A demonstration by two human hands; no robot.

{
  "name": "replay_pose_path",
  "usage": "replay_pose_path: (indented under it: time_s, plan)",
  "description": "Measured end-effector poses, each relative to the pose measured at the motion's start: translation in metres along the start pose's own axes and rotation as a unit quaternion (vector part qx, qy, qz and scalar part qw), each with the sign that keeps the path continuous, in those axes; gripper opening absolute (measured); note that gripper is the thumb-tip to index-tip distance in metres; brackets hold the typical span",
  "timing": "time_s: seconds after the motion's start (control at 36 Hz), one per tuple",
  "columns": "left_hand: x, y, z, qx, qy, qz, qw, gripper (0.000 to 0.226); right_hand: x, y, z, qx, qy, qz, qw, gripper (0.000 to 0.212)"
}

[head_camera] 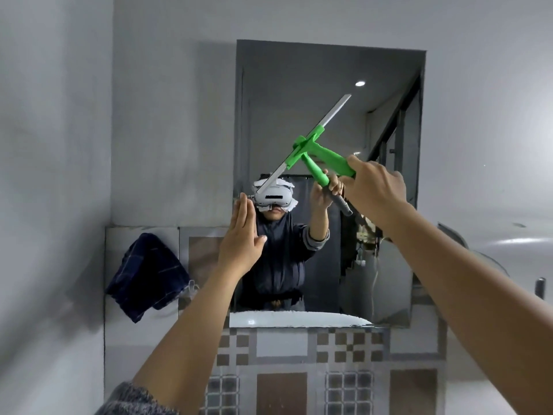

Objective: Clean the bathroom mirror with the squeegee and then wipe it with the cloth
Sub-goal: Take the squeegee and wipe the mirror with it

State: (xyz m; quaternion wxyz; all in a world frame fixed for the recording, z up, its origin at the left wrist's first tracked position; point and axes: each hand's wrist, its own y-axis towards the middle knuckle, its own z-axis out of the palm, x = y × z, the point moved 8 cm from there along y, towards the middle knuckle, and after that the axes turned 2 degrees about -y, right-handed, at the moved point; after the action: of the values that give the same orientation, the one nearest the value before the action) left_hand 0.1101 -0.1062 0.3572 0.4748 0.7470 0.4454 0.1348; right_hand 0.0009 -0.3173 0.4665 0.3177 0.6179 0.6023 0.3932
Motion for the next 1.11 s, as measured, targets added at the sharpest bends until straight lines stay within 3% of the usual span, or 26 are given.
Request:
replay_pose_path:
  time_s: [0.75, 1.11]
  plan:
    - [-0.007, 0.004, 0.006, -0.015, -0.016, 0.02, 1.0, 0.087, -0.126, -0.058, 0.02, 0.019, 0.012, 0.092, 0.996, 0.039]
    - [0.006, 0.0, 0.006, -0.016, 0.006, 0.003, 1.0, 0.09, -0.117, -0.093, 0.038, 0.058, 0.053, 0.161, 0.984, 0.038]
